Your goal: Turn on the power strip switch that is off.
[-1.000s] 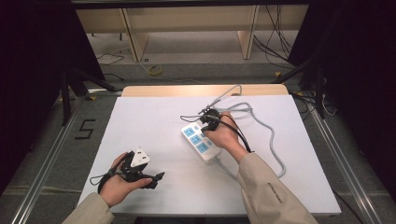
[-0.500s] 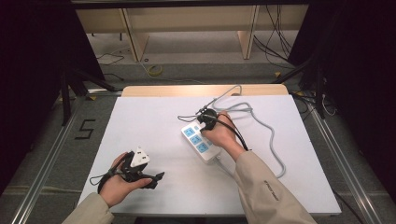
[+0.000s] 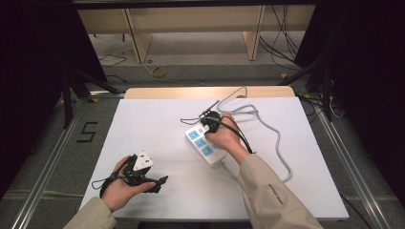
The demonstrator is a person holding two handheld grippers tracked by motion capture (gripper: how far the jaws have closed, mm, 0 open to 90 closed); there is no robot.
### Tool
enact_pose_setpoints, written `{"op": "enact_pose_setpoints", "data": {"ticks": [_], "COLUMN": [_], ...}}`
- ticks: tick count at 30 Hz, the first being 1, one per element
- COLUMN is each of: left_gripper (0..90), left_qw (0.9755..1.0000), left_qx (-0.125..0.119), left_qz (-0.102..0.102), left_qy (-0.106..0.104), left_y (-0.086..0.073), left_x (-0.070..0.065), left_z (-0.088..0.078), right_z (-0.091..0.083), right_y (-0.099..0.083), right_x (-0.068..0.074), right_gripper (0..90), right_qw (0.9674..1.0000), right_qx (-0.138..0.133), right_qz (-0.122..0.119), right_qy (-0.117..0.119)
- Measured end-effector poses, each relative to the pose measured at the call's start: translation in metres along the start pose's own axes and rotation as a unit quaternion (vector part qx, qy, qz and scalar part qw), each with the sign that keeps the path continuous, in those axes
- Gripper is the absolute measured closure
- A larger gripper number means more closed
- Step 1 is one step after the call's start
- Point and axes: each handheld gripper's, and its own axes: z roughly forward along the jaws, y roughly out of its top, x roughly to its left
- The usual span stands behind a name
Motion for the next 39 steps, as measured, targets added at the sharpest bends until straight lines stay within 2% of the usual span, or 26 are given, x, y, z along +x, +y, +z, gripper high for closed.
{"op": "enact_pose_setpoints", "data": {"ticks": [7, 39], "left_gripper": [12.0, 12.2], "left_qw": [1.0, 1.0], "left_qx": [0.0, 0.001], "left_qz": [0.001, -0.002], "left_qy": [0.0, 0.001], "left_y": [-0.0001, -0.0006], "left_x": [0.0001, -0.0006], "left_z": [-0.0006, -0.001], "right_z": [0.001, 0.0037], "right_y": [0.0015, 0.0037], "right_x": [0.0043, 0.0066], "right_gripper": [90.0, 90.0], "right_qw": [0.9998, 0.9995], "right_qx": [0.007, 0.021], "right_qz": [-0.008, 0.007], "right_qy": [-0.016, -0.024]}}
